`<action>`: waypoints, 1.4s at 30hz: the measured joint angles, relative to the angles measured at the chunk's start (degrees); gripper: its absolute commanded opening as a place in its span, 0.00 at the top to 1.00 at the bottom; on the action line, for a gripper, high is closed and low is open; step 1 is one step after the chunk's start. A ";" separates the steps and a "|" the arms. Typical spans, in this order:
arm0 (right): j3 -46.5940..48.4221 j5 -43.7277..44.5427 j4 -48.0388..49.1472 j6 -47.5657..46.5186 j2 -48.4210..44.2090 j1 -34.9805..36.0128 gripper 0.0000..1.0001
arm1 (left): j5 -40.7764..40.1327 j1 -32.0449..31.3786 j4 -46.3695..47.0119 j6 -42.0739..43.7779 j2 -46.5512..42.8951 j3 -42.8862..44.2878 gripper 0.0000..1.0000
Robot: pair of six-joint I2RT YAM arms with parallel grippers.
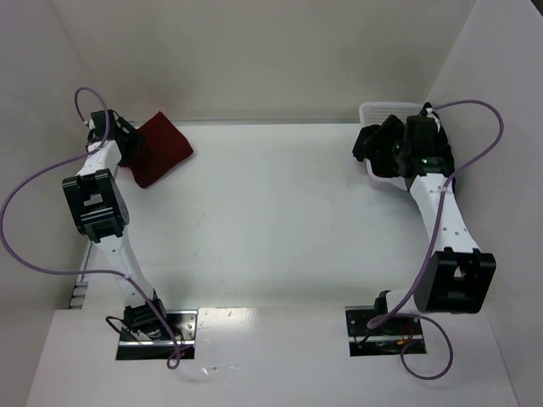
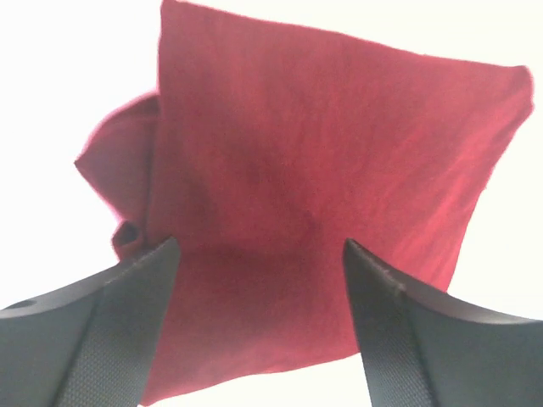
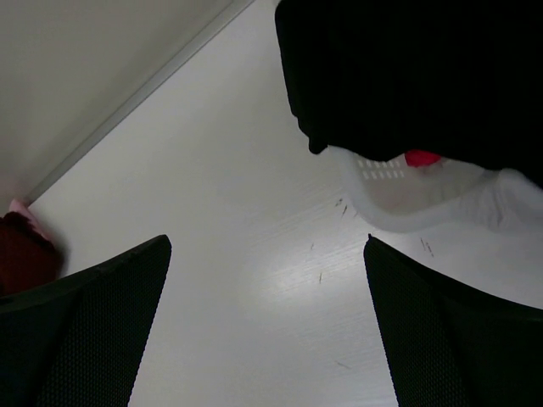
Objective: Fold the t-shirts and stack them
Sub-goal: Put the neatly folded tshirt into the corner of the board with the left arm
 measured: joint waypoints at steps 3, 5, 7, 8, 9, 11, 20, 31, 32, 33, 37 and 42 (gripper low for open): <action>5.60 0.33 -0.57 -1.29 3.67 -0.87 0.00 | -0.50 0.13 -2.75 1.75 -2.01 2.47 0.04; 8.20 0.63 -1.09 -2.03 5.40 -1.29 0.00 | 0.02 -0.02 -3.89 3.45 -4.09 4.24 0.00; 10.69 0.81 -1.75 -2.69 7.30 -2.27 0.00 | 1.18 -0.48 -5.11 5.88 -7.08 5.44 0.00; 12.39 1.01 -2.56 -3.15 8.59 -2.97 0.00 | 1.88 -1.09 -5.88 6.69 -8.63 5.90 0.00; 13.88 1.36 -3.08 -3.67 9.90 -3.69 0.00 | 2.93 -1.95 -6.34 7.96 -10.40 6.23 0.00; 17.31 2.75 -4.52 -4.94 13.16 -4.72 0.00 | 5.42 -4.50 -7.58 10.71 -13.79 6.34 0.00; 24.98 10.29 -9.22 -9.05 28.74 -6.82 0.00 | 13.29 -22.16 -10.12 17.94 -23.12 -5.40 0.00; 28.22 14.32 -11.08 -10.40 37.66 -8.31 0.38 | 20.59 -27.61 -11.34 17.86 -23.02 -15.26 0.00; 28.28 14.38 -10.88 -10.54 37.75 -8.31 0.43 | 21.09 -27.61 -11.26 17.88 -23.02 -15.39 0.00; 28.28 14.43 -10.58 -10.54 37.79 -8.31 0.52 | 21.42 -27.58 -11.06 17.90 -23.02 -15.58 0.00; 28.28 14.45 -9.03 -10.19 37.81 -8.31 0.80 | 22.32 -27.56 -10.82 18.05 -23.21 -17.00 0.00; 29.05 13.53 -8.26 -10.21 38.27 -8.31 1.00 | 22.88 -27.56 -10.93 18.08 -23.34 -17.62 0.00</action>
